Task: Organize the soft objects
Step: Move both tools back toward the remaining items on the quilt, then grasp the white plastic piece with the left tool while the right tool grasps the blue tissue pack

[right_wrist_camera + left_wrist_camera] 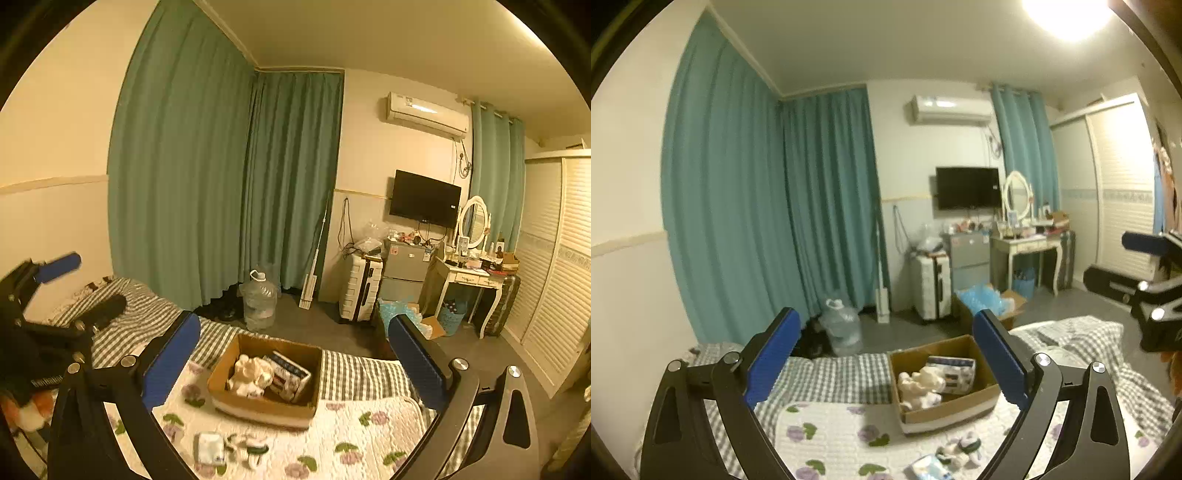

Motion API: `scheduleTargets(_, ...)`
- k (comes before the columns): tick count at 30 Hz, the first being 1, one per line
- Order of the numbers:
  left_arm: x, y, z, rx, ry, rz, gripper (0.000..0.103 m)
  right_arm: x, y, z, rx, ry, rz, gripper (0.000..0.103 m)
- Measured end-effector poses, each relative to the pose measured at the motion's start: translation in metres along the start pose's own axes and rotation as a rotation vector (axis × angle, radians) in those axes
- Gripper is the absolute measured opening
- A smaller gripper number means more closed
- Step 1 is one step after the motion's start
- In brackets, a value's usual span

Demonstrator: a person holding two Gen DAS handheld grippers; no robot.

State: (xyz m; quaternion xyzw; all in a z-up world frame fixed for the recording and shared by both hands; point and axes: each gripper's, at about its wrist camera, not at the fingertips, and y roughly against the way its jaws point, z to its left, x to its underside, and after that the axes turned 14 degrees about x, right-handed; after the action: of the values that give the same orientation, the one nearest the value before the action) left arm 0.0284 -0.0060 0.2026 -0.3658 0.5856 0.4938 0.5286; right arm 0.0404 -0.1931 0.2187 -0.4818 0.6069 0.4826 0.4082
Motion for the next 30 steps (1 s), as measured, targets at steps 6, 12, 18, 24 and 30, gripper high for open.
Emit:
scheduleTargets(6,0.035,0.027,0.002,0.006,-0.011,0.02,0.096,0.034,0.037,0.012,0.018,0.065,-0.015,0.102)
scheduleTargets(12,0.09,0.018,0.014,-0.02,0.014,0.095,0.096,0.092,0.033,0.041,-0.011,0.126,0.032,0.102)
scheduleTargets(18,0.138,-0.022,0.022,-0.029,0.063,0.177,0.096,0.146,-0.012,0.073,-0.088,0.11,0.13,0.102)
scheduleTargets(24,0.186,-0.062,0.034,-0.025,0.145,0.28,0.096,0.184,-0.066,0.095,-0.116,0.084,0.213,0.102)
scheduleTargets(30,0.238,-0.094,0.047,-0.042,0.175,0.389,0.096,0.222,-0.111,0.098,-0.125,0.009,0.298,0.102)
